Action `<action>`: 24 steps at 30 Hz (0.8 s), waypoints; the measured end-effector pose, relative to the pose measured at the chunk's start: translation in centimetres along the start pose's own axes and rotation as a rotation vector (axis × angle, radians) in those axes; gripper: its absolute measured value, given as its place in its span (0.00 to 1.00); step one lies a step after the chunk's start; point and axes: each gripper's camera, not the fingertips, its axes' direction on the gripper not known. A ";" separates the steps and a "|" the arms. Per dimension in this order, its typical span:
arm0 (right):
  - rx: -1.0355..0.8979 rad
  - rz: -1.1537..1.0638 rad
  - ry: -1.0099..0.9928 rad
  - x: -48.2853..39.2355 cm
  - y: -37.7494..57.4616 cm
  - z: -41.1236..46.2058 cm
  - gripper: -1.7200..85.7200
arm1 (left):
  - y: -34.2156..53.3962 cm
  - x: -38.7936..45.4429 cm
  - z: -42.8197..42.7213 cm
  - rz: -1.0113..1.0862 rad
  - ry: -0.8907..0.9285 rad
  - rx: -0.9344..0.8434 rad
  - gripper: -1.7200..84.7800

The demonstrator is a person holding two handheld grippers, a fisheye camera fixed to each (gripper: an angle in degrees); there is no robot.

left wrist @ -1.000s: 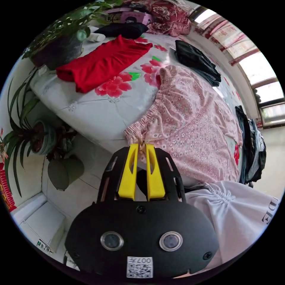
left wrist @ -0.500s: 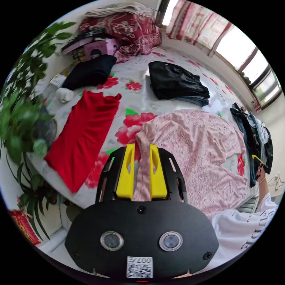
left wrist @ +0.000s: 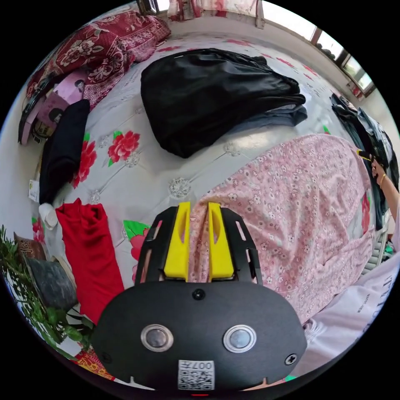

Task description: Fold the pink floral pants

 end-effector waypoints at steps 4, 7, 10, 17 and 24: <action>0.036 -0.058 0.113 -2.2 0.4 -0.5 0.03 | 0.3 -1.0 0.3 -0.059 0.020 -0.010 0.01; 0.164 -0.083 0.086 -1.6 2.3 -5.1 0.02 | 1.6 -3.2 -2.0 -0.142 0.095 0.092 0.01; 0.423 -0.085 -0.061 0.1 6.9 -13.5 0.02 | 4.1 -5.3 -6.8 -0.201 0.210 0.269 0.01; 0.781 -0.085 -0.151 4.1 23.9 -28.5 0.02 | 13.7 -5.6 -17.9 -0.075 0.258 0.584 0.01; 0.740 0.130 -0.112 9.8 46.7 -28.8 0.02 | 27.3 -2.3 -18.8 0.038 0.275 0.613 0.01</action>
